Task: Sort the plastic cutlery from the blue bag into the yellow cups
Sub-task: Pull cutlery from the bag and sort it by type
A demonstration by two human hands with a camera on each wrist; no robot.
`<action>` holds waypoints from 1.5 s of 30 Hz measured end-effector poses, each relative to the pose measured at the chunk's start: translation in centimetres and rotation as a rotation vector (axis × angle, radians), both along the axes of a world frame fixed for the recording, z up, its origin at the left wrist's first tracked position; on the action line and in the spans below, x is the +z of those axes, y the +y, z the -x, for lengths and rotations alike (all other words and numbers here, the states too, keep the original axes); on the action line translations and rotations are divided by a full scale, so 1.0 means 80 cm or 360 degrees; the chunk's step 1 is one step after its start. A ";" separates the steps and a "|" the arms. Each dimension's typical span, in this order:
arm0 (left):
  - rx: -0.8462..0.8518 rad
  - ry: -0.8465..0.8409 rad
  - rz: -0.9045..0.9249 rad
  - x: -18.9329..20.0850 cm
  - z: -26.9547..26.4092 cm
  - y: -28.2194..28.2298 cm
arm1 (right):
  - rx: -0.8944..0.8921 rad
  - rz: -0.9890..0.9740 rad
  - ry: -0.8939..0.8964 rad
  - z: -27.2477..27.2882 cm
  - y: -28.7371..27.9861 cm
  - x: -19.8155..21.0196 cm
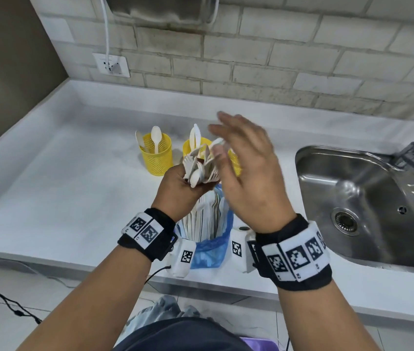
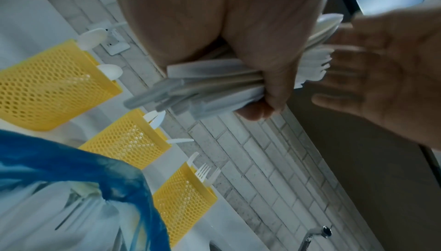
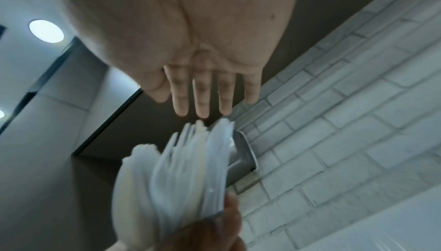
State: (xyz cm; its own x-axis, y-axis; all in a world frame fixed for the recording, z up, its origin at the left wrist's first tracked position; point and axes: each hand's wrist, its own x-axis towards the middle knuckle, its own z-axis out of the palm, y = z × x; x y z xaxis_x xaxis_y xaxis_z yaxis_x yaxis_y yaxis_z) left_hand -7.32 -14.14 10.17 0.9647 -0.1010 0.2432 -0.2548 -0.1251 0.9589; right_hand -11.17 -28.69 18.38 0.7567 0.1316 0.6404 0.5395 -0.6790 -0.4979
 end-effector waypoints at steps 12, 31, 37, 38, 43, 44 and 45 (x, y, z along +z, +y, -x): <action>0.0003 -0.0082 0.0151 0.002 -0.011 0.024 | 0.0177 -0.0780 0.0286 0.012 -0.011 -0.038; 0.0007 -0.0042 0.0418 0.012 -0.069 0.093 | 0.0446 -0.0600 0.0354 -0.064 0.074 -0.044; 0.0018 -0.0025 0.0392 0.007 -0.084 0.110 | 0.0450 -0.0613 0.0362 -0.085 0.096 -0.048; 0.0011 -0.0022 0.0378 0.006 -0.088 0.112 | 0.0450 -0.0603 0.0364 -0.088 0.098 -0.049; -0.0006 0.0015 0.0374 -0.001 -0.106 0.120 | 0.0510 -0.0615 0.0422 -0.101 0.105 -0.045; -0.0022 0.0014 0.0377 0.001 -0.109 0.121 | 0.0526 -0.0631 0.0441 -0.105 0.106 -0.044; -0.0041 0.0015 0.0388 0.002 -0.110 0.120 | 0.0538 -0.0647 0.0463 -0.108 0.106 -0.044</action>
